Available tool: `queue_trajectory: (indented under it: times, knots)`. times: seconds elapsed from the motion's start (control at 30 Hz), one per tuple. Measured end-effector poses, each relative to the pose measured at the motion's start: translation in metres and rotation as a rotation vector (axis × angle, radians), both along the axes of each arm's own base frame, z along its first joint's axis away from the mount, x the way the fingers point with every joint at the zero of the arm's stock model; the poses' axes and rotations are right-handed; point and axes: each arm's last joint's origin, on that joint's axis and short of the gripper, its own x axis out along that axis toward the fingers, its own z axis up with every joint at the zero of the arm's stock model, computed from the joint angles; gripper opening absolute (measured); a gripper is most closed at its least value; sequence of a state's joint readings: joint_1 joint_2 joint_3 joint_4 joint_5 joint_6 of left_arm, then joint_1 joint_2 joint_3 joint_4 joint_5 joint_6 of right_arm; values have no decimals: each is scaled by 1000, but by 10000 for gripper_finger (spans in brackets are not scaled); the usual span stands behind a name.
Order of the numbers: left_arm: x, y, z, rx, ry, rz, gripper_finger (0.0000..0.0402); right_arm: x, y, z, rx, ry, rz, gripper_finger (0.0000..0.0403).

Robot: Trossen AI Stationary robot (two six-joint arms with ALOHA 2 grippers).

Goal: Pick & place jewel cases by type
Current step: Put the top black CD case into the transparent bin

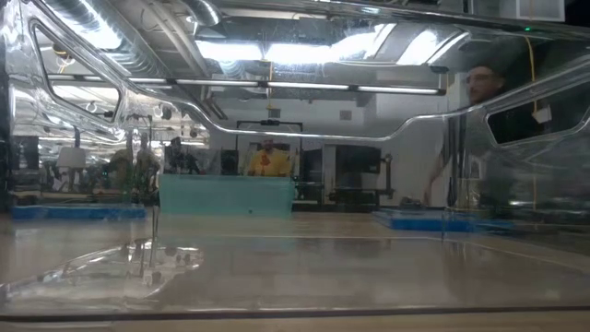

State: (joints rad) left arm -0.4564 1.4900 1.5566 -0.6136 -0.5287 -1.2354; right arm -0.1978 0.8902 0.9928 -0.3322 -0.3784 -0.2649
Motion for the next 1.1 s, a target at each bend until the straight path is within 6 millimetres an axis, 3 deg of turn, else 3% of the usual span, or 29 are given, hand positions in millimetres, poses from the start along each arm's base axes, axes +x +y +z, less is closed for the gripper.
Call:
queue_trajectory:
  times: [0.13,0.37,0.63,0.77,1.1]
  knots:
    - [-9,-13,-11,32,56,73,22,7,3,-2,32,5,18,19]
    - [-17,-19,-17,119,128,39,22,41,15,-6,107,-8,82,35]
    - [-12,-16,-19,208,190,-130,22,85,18,26,229,175,203,151]
    - [-8,-11,-19,247,198,-152,22,111,19,38,250,308,293,188]
    - [-5,-7,-19,311,198,-178,22,170,20,20,262,541,355,176]
